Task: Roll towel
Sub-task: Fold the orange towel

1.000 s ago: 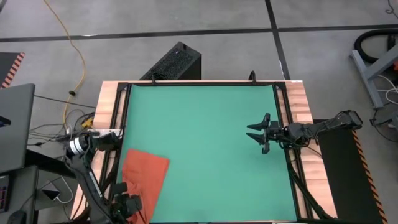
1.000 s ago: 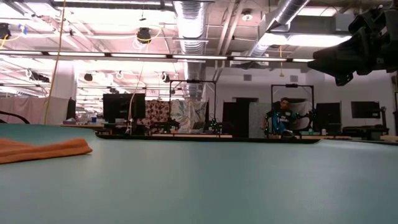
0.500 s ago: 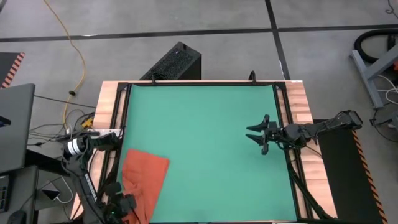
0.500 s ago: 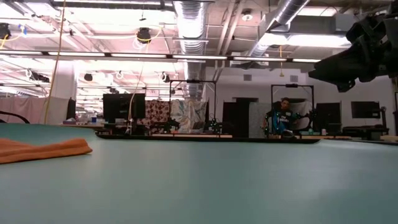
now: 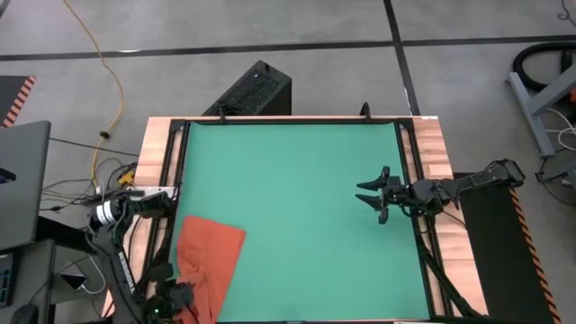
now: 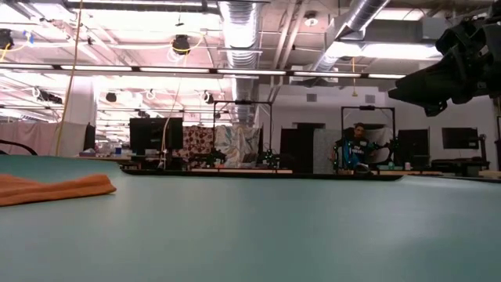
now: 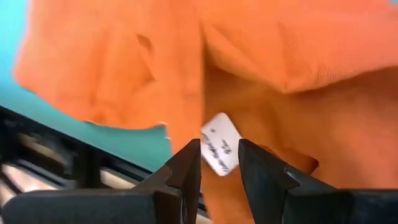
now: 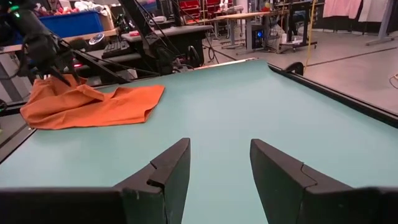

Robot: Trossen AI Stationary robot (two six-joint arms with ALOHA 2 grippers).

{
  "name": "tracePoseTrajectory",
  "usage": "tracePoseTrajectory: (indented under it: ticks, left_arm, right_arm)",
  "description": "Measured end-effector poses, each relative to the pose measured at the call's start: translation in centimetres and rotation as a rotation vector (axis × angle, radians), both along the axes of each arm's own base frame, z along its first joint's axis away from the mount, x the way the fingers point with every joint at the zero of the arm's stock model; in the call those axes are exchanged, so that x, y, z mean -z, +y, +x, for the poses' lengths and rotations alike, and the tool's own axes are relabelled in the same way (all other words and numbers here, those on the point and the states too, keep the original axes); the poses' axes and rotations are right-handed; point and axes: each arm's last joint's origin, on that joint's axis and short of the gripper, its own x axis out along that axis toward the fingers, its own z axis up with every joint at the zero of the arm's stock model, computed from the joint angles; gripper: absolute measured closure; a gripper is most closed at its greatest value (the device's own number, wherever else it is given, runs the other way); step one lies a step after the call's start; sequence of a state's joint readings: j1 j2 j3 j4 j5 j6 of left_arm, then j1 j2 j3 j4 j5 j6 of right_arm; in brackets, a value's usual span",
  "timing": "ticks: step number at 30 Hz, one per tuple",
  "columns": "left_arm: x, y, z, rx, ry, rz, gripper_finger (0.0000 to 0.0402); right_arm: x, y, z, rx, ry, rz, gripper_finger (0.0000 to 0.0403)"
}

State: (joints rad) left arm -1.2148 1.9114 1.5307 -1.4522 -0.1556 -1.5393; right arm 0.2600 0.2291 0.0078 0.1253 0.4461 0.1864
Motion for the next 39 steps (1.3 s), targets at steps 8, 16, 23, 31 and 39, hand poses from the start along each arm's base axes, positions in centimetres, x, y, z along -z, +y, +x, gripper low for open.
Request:
tracePoseTrajectory:
  ticks: [8,16,23,31,39]
  left_arm:
    - [-0.5,0.1,-0.2,0.002,-0.071,0.045,0.0304]
    - [1.2,-0.3,-0.7,-0.019,-0.059,-0.014,0.0304]
    - [1.4,0.3,-1.0,-0.031,-0.055,0.048,0.0304]
    - [1.4,0.0,-1.4,-0.022,-0.089,0.045,0.0304]
    - [3.0,-0.2,-2.6,-0.038,-0.043,0.048,0.0304]
  right_arm:
    - [0.1,0.0,0.0,0.0,0.013,-0.004,0.0211]
    - [0.2,0.0,0.0,0.0,0.023,-0.008,0.0211]
    - [0.2,0.0,0.0,0.0,0.024,-0.009,0.0211]
    - [0.3,0.0,0.0,0.0,0.028,-0.01,0.0211]
    - [0.3,0.0,0.0,-0.001,0.028,-0.009,0.0211]
